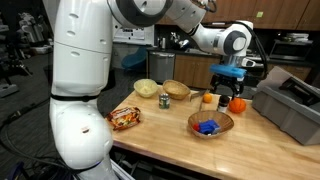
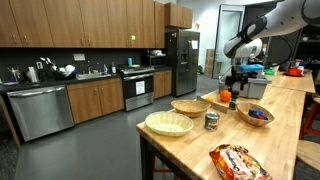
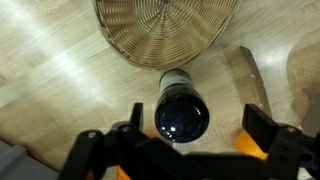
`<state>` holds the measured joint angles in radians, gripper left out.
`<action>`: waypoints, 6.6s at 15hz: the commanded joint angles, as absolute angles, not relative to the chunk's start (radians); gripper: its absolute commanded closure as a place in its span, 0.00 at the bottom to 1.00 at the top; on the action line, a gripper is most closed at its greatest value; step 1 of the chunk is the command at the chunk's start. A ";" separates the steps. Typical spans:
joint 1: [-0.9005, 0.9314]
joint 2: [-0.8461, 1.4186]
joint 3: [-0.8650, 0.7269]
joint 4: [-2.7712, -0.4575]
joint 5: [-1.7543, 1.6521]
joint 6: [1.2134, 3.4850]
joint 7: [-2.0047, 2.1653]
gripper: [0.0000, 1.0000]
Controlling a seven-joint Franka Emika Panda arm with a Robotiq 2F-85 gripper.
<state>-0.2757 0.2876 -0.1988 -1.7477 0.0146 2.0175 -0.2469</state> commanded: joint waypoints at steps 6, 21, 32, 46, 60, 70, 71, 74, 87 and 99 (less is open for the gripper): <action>-0.284 0.341 -0.176 -1.709 0.034 2.004 -0.267 0.00; -0.297 0.388 -0.175 -1.688 0.031 2.002 -0.264 0.70; -0.304 0.360 -0.182 -1.618 0.004 2.023 -0.321 0.70; -0.228 0.273 -0.133 -1.671 -0.125 2.177 -0.441 0.70; -0.037 0.182 -0.011 -1.718 -0.247 2.140 -0.430 0.70; -0.006 0.153 0.032 -1.870 -0.237 2.125 -0.423 0.70; -0.004 0.154 0.033 -1.879 -0.237 2.122 -0.421 0.70; -0.002 0.161 0.035 -1.899 -0.235 2.111 -0.416 0.70; -0.004 0.224 0.033 -1.880 -0.212 2.119 -0.349 0.70; -0.006 0.284 0.030 -1.817 -0.212 2.113 -0.324 0.70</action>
<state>-0.0065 0.2639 0.0339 -1.8515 -0.2231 2.1218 -0.3346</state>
